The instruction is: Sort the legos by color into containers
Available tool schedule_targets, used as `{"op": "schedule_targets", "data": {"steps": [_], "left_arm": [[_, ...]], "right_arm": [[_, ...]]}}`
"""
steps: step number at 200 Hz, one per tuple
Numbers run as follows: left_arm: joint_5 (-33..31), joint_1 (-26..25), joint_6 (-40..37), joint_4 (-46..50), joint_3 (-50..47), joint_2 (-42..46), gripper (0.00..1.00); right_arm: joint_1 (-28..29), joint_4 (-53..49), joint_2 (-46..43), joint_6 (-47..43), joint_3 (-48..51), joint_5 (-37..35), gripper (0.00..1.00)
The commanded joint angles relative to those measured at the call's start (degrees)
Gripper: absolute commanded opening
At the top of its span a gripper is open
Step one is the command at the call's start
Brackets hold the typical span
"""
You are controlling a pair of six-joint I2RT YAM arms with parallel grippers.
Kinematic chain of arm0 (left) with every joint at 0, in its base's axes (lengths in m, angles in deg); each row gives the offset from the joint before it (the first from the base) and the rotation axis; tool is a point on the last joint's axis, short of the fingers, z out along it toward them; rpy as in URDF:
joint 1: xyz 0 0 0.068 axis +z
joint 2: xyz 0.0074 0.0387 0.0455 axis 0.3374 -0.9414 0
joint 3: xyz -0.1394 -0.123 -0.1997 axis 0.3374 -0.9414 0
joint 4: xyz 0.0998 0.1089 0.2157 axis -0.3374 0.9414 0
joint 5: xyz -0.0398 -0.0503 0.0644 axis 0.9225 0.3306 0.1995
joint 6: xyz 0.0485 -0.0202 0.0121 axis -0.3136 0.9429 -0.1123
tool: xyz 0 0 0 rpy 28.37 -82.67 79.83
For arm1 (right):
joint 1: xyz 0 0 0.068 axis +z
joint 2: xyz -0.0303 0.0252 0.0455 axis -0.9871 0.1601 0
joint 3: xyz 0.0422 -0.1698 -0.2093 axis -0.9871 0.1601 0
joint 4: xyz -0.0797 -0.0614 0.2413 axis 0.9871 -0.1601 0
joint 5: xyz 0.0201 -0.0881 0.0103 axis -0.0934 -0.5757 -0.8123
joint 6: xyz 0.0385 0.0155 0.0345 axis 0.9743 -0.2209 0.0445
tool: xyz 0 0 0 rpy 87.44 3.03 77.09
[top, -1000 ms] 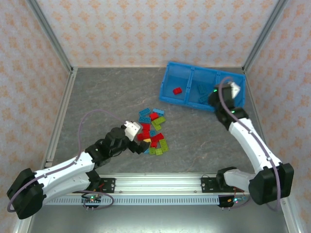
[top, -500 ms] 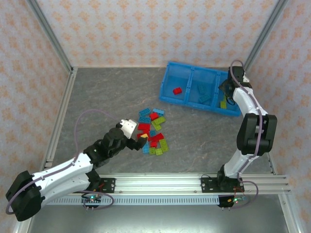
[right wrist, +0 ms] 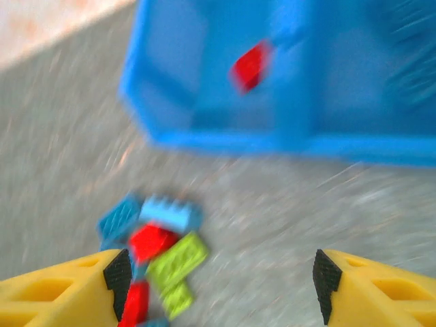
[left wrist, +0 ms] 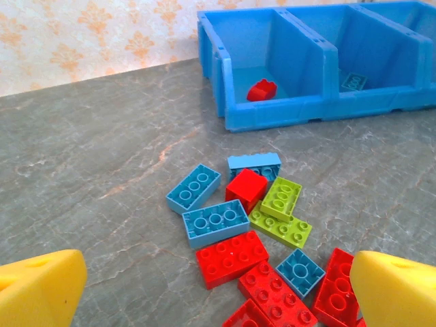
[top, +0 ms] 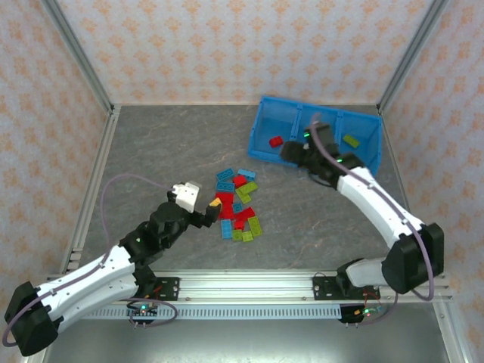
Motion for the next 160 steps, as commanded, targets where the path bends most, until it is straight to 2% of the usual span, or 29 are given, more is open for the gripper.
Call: {"op": "schedule_targets", "data": {"steps": [1, 13, 28, 53, 73, 117, 160], "left_arm": [[-3.94, 0.20, 0.65, 1.55, -0.96, 1.03, 1.00], [-3.90, 0.18, 0.45, 1.76, -0.81, 0.82, 1.00], [-3.83, 0.18, 0.34, 1.91, -0.61, 0.42, 1.00], [-3.54, 0.18, 0.34, 1.98, -0.43, -0.28, 1.00], [-3.27, 0.18, 0.34, 1.75, -0.43, -0.76, 1.00], [-3.22, 0.18, 0.25, 2.09, 0.01, -1.25, 1.00], [-3.24, 0.18, 0.14, 2.19, 0.09, -1.35, 1.00]], "right_arm": [[6.92, -3.18, 7.20, -3.92, -2.00, 1.77, 0.73], [10.67, -3.16, 11.12, -8.45, -3.82, 0.13, 0.79], [13.71, -3.83, 15.46, -15.16, -5.92, -2.11, 1.00], [13.87, -2.31, 20.71, -22.13, -7.34, -1.74, 0.99], [13.04, -2.92, 24.69, -25.48, -9.99, 2.21, 0.99], [10.20, -2.74, 31.43, -27.67, -14.02, 10.05, 0.99], [10.00, -2.33, 34.95, -27.48, -14.83, 9.56, 0.95]]}}
